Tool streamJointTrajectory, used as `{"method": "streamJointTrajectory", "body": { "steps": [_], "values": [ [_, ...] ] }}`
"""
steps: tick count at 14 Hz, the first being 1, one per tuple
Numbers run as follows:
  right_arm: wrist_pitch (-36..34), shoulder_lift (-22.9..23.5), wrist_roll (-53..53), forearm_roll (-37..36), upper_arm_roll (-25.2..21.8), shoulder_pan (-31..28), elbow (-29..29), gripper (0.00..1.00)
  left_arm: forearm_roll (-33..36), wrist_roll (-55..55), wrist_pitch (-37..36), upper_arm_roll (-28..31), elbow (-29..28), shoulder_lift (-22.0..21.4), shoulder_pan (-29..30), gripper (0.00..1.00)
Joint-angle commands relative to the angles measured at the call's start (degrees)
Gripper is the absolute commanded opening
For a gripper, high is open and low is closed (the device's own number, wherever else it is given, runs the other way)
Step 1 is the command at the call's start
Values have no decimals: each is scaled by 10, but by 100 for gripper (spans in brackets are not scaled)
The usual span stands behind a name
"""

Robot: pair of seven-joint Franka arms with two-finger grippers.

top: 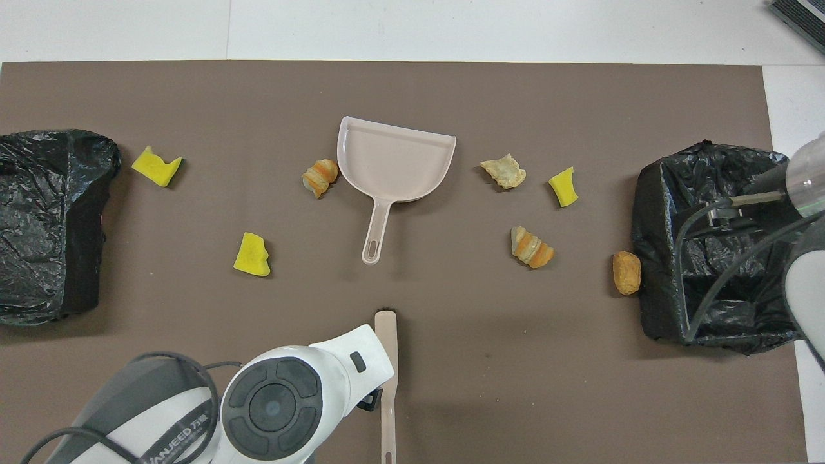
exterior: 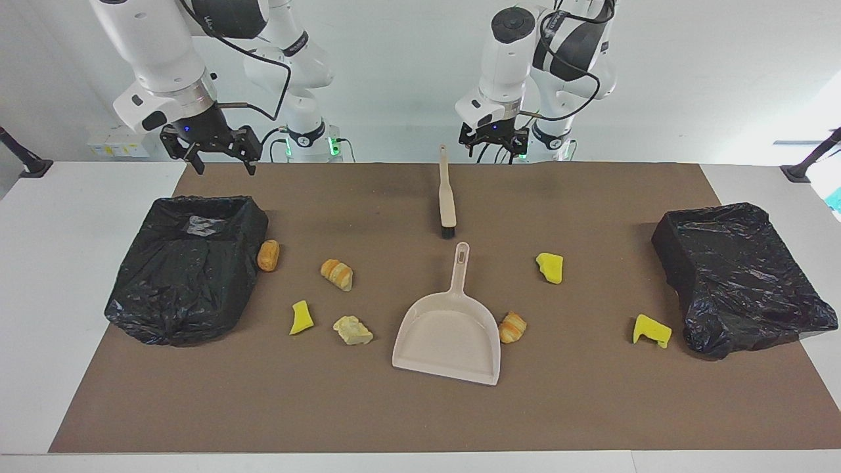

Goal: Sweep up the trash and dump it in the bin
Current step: 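Reach the right gripper to the beige dustpan handle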

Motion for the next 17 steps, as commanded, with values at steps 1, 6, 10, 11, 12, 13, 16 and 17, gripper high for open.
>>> {"method": "streamJointTrajectory", "body": {
  "steps": [1,6,10,11,12,13,16,17],
  "values": [
    [31,14,33,10,1,19,-8,100,-4,-30,36,11,-42,-24,-37,100],
    [86,48,133,7,0,87,-8,100,-4,-66,91,11,-83,-17,-69,100],
    [125,99,192,6,0,137,-2,100,-4,-113,131,11,-104,-5,-112,100],
    [138,116,215,0,0,143,6,100,-4,-115,139,11,-113,-5,-114,100],
    [157,135,232,5,0,160,12,100,-4,-115,147,11,-124,-6,-115,100],
    [179,145,253,6,0,176,12,100,-4,-118,156,10,-131,-5,-121,100],
    [203,170,322,12,1,189,13,100,-4,-143,188,10,-152,0,-143,100],
    [212,178,343,27,0,199,13,100,-4,-153,196,11,-157,2,-151,100]
  ]
}}
